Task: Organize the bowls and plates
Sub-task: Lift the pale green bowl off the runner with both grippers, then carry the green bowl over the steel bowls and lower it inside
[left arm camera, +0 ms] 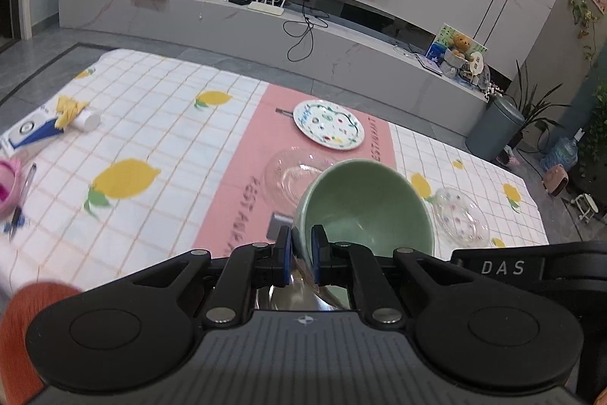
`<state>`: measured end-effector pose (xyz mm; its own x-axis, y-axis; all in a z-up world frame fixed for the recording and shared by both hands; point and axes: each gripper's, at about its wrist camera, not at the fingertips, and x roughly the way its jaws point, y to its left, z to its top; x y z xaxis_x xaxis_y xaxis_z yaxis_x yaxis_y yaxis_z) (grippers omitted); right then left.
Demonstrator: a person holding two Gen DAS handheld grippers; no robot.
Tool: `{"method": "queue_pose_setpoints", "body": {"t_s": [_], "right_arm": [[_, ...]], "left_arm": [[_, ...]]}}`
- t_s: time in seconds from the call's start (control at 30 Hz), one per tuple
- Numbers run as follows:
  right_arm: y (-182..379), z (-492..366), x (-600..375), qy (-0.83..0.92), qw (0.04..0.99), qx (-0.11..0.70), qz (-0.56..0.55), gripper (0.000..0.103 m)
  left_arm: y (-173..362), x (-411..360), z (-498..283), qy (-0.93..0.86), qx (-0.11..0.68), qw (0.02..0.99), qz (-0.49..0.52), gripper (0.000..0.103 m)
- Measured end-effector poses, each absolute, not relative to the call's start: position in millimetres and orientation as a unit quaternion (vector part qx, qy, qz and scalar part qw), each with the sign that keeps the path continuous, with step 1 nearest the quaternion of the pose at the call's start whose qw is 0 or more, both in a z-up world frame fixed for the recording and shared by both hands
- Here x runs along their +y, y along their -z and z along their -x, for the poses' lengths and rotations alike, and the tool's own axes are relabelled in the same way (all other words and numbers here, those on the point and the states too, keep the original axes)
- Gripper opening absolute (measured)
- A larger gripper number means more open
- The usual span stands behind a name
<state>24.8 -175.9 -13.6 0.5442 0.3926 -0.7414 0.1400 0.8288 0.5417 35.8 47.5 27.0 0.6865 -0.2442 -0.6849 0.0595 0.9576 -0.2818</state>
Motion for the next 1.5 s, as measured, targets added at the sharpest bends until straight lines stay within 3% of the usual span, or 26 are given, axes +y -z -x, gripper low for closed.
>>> {"method": "queue_pose_setpoints", "body": {"t_s": [0.47,1.5], "right_arm": [[36.5,4.3,-187.2,-0.069,0.826,0.485,-0.279,0.01],[67.9,-32.3,-168.1,-0.054,0.819,0.526,-0.221,0.011]], "left_arm": [[-0.5,41.2,-12.6,0.091,0.423,0.894,0.118,0.011],[35.0,34.2,-47.0,0.069,0.471,0.874,0.094,0.01]]}}
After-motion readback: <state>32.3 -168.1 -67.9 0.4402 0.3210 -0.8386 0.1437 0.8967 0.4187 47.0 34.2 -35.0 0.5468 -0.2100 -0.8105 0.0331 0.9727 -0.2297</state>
